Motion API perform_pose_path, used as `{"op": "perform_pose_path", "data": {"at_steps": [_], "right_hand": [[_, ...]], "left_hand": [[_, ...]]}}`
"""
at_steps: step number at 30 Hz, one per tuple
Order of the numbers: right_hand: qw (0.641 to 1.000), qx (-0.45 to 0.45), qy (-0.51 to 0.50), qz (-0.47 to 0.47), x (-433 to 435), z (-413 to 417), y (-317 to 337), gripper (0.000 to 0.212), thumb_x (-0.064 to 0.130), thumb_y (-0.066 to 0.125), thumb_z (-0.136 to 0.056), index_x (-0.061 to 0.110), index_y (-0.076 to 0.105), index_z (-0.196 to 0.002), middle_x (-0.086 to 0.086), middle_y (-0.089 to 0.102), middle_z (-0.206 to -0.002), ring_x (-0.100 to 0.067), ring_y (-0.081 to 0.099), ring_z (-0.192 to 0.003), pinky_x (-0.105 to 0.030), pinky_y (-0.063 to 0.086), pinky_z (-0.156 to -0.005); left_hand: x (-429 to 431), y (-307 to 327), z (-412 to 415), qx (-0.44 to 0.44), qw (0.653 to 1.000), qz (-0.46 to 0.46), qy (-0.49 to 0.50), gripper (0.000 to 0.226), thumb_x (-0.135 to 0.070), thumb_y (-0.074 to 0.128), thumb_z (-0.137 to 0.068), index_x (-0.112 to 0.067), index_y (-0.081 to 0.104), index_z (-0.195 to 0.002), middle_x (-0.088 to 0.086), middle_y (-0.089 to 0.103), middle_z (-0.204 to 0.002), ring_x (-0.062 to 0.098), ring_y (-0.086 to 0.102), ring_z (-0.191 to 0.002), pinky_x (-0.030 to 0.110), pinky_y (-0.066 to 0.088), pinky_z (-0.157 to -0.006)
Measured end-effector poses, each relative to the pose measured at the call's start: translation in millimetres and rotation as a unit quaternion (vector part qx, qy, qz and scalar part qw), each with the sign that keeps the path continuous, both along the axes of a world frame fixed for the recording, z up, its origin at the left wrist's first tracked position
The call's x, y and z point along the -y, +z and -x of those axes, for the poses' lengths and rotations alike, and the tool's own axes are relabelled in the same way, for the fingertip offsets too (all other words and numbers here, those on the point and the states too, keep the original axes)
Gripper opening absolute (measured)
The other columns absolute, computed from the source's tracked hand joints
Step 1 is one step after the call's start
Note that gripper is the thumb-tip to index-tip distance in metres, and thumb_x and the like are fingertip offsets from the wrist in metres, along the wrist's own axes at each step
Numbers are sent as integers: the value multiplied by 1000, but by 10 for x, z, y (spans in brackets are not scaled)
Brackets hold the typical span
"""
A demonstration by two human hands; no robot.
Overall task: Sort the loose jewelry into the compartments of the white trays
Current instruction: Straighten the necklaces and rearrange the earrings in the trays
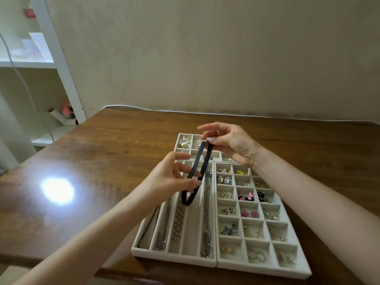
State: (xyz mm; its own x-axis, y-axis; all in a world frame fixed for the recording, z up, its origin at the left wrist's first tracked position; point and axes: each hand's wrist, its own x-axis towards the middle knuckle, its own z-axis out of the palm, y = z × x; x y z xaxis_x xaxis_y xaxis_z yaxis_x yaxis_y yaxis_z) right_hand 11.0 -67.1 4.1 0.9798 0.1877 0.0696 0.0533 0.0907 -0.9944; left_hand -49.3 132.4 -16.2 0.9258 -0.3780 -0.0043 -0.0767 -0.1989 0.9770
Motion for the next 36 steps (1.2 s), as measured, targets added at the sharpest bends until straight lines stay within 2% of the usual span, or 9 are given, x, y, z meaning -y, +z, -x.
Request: {"op": "perform_pose_path", "data": {"at_steps": [7, 10, 15, 20, 22, 25, 31, 34, 36], "right_hand": [[999, 20, -34, -21, 87, -50, -23, 37, -20, 44, -86, 5, 69, -96, -6, 71, -82, -20, 69, -86, -32, 58, -81], [998, 17, -56, -17, 114, -78, -48, 35, -19, 46, -86, 5, 69, -94, -7, 71, -84, -21, 69, -88, -31, 58, -80], [996, 18, -77, 37, 87, -97, -127, 24, -16, 55, -84, 2, 69, -91, -12, 70, -85, -25, 70, -77, -29, 59, -73], [984, 53, -93, 140, 68, -100, -160, 23, -12, 56, -86, 5, 70, -88, -14, 70, -90, -19, 70, -74, -25, 59, -68], [979, 58, -95, 169, 87, -120, -170, 25, -12, 54, -87, 7, 70, -87, -15, 70, -93, -19, 69, -77, -25, 59, -68], [980, 42, -75, 179, 137, -155, -183, 30, -13, 49, -89, 8, 70, -89, -15, 71, -96, -22, 69, -86, -31, 59, -77], [996, -32, 21, 80, 208, -166, -159, 30, -16, 43, -88, -2, 64, -105, -14, 68, -99, -22, 69, -91, -29, 58, -77], [996, -39, 58, 60, 255, -141, -126, 41, -25, 40, -82, -1, 64, -106, -10, 68, -99, -17, 69, -92, -24, 56, -75], [993, -20, 53, 104, 252, -144, -120, 37, -24, 47, -81, -2, 66, -102, -11, 68, -100, -16, 70, -90, -23, 56, -75]], "left_hand": [[-39, -48, 32, 40, 995, -80, -37, 4, -14, 71, -79, -17, 70, -81, -7, 68, -75, 4, 63, -75, 19, 47, -75], [-105, -46, 21, 57, 994, -78, -48, 7, -15, 72, -78, -21, 71, -81, -5, 70, -86, 9, 65, -88, 26, 47, -86], [-77, -2, 34, 52, 998, 33, -31, 8, -1, 69, -74, -6, 67, -80, 13, 69, -78, 16, 66, -73, 21, 54, -67], [-55, -13, 45, 42, 993, 104, 37, 43, -13, 72, -62, -5, 52, -99, 7, 64, -69, 25, 69, -72, 30, 57, -61], [-64, 6, 62, 62, 990, 113, 53, 43, -13, 71, -62, -9, 49, -99, 5, 64, -69, 26, 68, -72, 30, 57, -60], [-97, 62, 100, 104, 992, 65, 23, 27, -15, 71, -64, -7, 58, -86, 8, 68, -75, 20, 67, -72, 24, 55, -65], [-127, 57, 201, 166, 983, -20, 74, 28, -3, 80, -63, -17, 66, -82, -4, 67, -74, 10, 64, -70, 20, 54, -69], [-128, 62, 234, 235, 960, -44, 148, 22, -5, 79, -67, -20, 67, -78, -4, 64, -69, 2, 60, -63, 11, 48, -62], [-123, 74, 249, 315, 928, -88, 180, 20, -5, 79, -69, -17, 65, -76, -8, 62, -72, 1, 60, -66, 8, 46, -60]]}}
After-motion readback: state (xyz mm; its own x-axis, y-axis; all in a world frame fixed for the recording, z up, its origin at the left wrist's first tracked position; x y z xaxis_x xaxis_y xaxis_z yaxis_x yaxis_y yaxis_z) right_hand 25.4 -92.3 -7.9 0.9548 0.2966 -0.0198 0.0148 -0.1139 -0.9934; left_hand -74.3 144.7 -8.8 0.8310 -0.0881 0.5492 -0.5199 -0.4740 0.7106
